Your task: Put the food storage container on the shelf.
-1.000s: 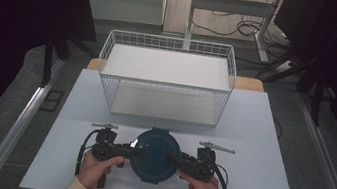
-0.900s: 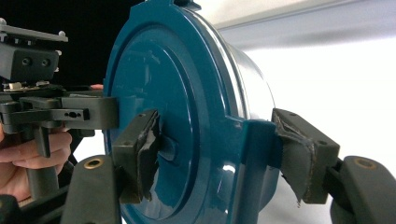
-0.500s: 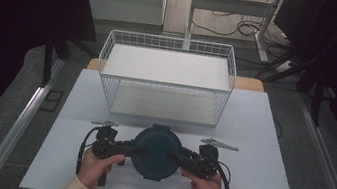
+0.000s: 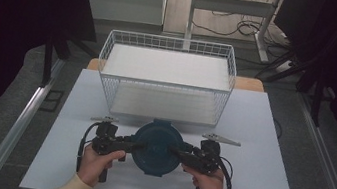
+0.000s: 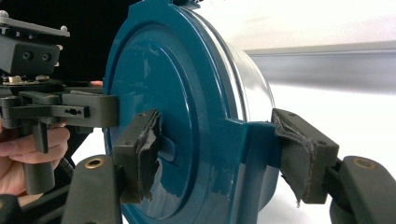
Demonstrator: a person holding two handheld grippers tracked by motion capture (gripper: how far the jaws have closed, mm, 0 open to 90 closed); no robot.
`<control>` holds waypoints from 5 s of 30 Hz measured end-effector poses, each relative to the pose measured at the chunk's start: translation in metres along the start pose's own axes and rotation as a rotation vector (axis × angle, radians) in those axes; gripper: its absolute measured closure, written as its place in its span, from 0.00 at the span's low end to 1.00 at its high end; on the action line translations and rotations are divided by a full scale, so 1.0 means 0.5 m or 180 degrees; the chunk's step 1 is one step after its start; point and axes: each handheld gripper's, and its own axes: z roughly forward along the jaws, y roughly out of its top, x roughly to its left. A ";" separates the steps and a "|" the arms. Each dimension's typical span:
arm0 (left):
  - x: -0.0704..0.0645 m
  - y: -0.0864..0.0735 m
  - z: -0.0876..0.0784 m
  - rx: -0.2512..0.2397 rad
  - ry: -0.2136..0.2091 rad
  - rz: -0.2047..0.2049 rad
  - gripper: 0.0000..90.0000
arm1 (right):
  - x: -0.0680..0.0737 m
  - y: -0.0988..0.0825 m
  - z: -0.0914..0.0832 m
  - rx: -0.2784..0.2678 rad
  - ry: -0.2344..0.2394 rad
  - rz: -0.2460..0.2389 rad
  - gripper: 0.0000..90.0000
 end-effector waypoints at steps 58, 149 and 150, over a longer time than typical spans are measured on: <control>-0.104 0.389 -0.113 -0.0523 0.0004 0.0499 0.41 | 0.099 0.427 -0.047 -0.0197 0.0035 -0.0725 0.39; 0.036 -0.055 -0.121 -0.0169 0.0595 0.0755 0.20 | -0.078 -0.010 -0.195 0.0008 -0.0653 -0.1050 0.13; 0.036 -0.055 -0.121 -0.0169 0.0595 0.0755 0.19 | -0.078 -0.010 -0.195 0.0008 -0.0653 -0.1050 0.13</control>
